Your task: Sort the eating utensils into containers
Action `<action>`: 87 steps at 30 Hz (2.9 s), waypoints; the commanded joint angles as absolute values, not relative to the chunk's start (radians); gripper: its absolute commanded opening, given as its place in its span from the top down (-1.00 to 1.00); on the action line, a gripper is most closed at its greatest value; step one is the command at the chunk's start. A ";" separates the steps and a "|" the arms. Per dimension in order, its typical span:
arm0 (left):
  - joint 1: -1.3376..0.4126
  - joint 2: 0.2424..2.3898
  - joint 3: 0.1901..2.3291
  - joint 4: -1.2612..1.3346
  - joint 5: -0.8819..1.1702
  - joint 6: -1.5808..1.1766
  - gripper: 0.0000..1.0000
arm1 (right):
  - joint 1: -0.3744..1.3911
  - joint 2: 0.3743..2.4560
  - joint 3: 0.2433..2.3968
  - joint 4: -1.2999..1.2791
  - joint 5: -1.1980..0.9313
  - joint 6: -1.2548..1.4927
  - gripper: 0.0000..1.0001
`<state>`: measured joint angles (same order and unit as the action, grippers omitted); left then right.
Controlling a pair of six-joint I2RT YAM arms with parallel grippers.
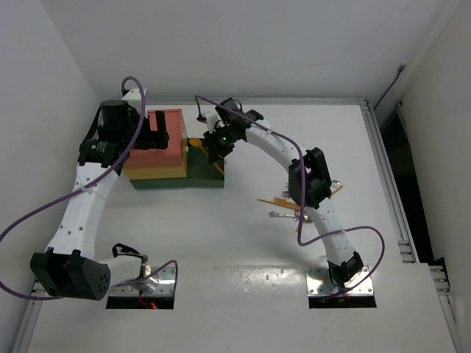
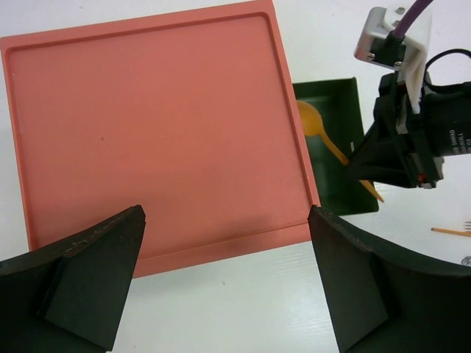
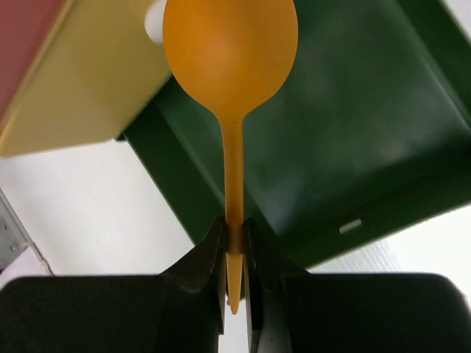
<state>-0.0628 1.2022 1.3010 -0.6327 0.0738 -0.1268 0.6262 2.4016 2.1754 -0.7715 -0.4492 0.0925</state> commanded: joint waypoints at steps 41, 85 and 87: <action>-0.063 1.172 1.327 -0.649 0.137 -0.077 -0.99 | 0.534 1.561 0.899 -0.628 0.040 -0.411 0.03; -0.063 1.172 1.279 -0.649 0.109 -0.077 -0.99 | 0.538 1.632 1.178 -0.810 -0.130 -0.439 0.99; -0.063 1.172 1.279 -0.649 0.109 -0.077 -0.99 | 0.557 1.632 1.239 -0.834 -0.159 -0.417 1.00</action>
<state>-0.0624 1.1839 1.2846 -0.6647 0.1146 -0.0826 0.5343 1.6867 1.1358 -0.7673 -0.0719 -0.4397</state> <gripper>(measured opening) 0.995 0.074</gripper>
